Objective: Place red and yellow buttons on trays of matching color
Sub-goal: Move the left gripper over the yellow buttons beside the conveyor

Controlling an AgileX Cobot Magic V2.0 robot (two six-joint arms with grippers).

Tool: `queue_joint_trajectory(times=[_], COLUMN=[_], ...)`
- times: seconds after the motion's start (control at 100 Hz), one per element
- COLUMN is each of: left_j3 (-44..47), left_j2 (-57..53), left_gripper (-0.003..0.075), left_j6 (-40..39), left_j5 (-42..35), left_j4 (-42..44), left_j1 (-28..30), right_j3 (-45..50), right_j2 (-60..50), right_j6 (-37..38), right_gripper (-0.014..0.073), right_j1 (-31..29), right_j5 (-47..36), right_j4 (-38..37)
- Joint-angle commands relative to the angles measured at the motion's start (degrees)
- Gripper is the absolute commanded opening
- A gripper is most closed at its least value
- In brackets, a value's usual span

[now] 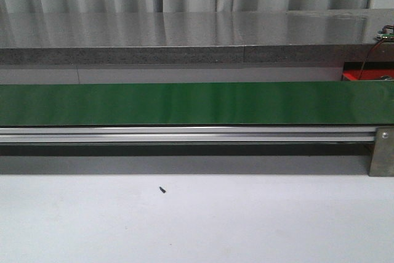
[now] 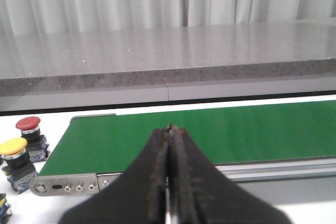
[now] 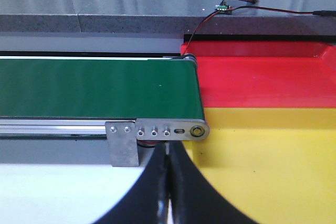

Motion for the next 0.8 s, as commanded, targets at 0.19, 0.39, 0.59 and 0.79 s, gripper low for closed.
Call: queue_joint_trajectory(times=[0.19,0.39,0.59,0.79], left_j3=[-20.78,-30.91,-32.86,-32.86], left_j2=[14.84,27.03,34.27,39.06], left_gripper=[-0.0020,-0.0020,-0.0020,-0.0019], left_j6=[-1.16,-3.76,-3.76,-3.76], left_j5=[15.16,27.43,28.44,30.68], left_j4=[-0.57,-2.19,-4.69,-4.76], left_j1=[-0.24,-0.24,-0.24,-0.24], right_j3=[-1.07,-1.07,-1.07,-1.07], right_j2=[-1.00,-1.00,-1.00,-1.00], right_j6=[-0.19,-0.19,-0.19,-0.19], right_gripper=[-0.0069,-0.0069,-0.0069,-0.0069], right_j1=[0.07,0.07,0.07,0.07], right_j5=[-4.87,-4.87,-4.87,-4.87], right_j4=[0.04,0.04,0.04,0.04])
